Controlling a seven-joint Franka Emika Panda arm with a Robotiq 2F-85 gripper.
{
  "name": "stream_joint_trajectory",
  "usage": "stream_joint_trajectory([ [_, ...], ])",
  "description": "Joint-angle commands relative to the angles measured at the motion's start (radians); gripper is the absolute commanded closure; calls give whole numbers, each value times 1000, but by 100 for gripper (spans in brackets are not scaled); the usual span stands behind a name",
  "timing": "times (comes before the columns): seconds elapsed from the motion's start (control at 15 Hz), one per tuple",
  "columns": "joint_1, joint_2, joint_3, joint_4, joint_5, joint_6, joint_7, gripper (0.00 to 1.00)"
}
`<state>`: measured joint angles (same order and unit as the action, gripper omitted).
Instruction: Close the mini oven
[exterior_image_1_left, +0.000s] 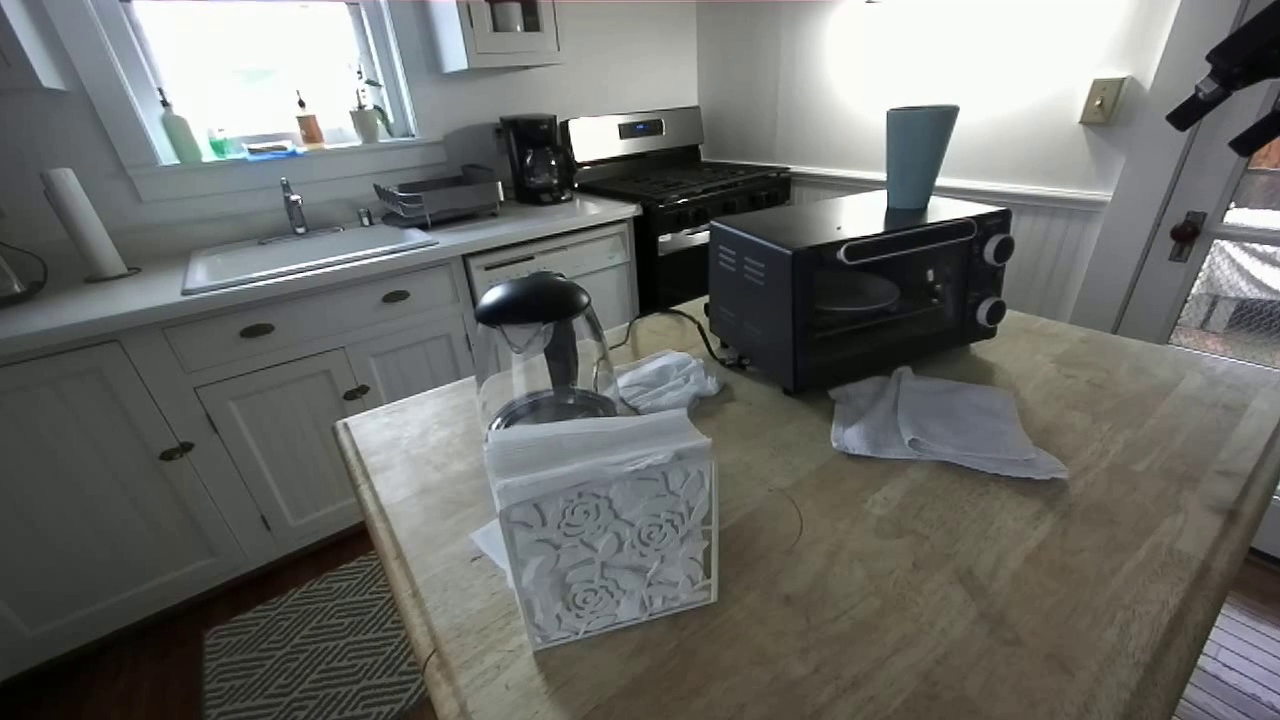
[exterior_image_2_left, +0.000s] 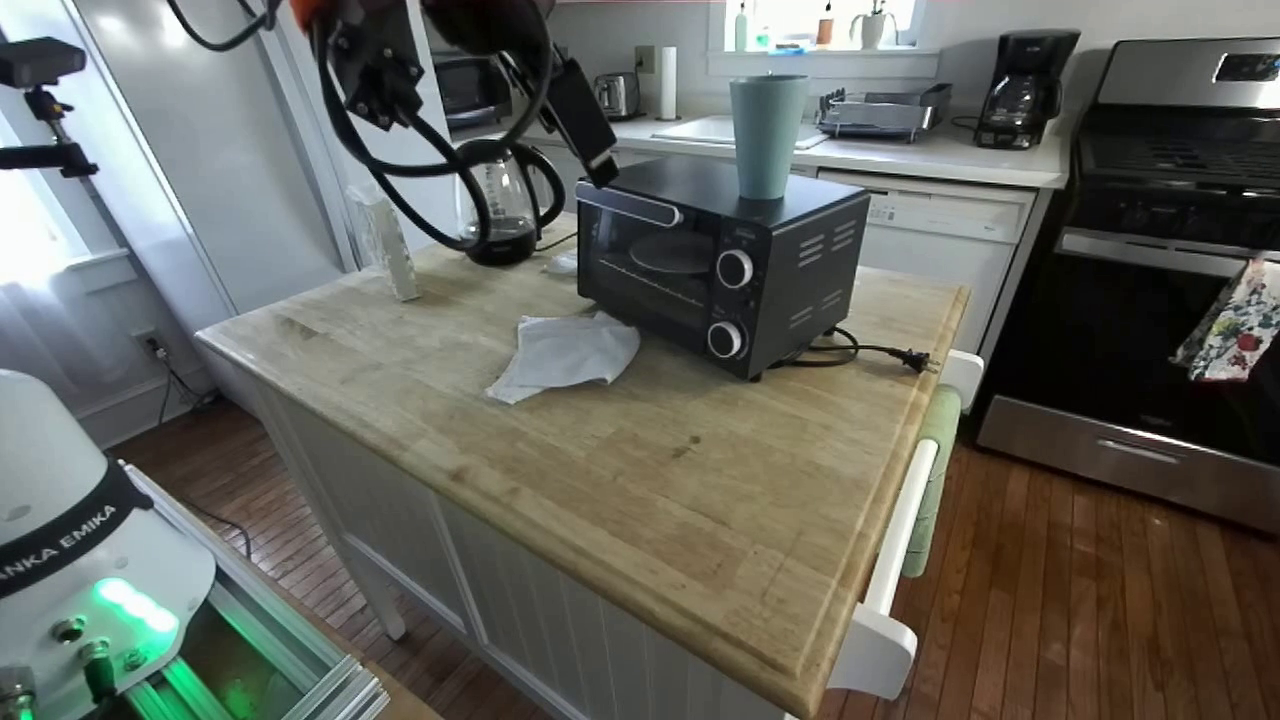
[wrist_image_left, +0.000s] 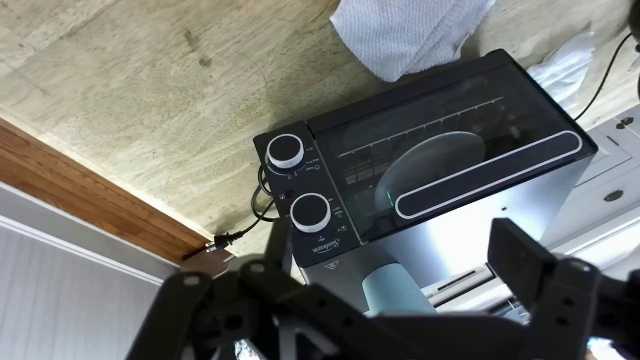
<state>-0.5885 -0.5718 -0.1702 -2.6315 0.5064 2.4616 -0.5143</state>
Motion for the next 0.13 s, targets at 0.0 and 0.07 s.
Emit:
stream_joint_trajectory([
  [0.0, 106, -13, -100, -8, -87, 26, 63, 0],
  [0.07, 106, -13, -100, -9, -87, 27, 63, 0],
])
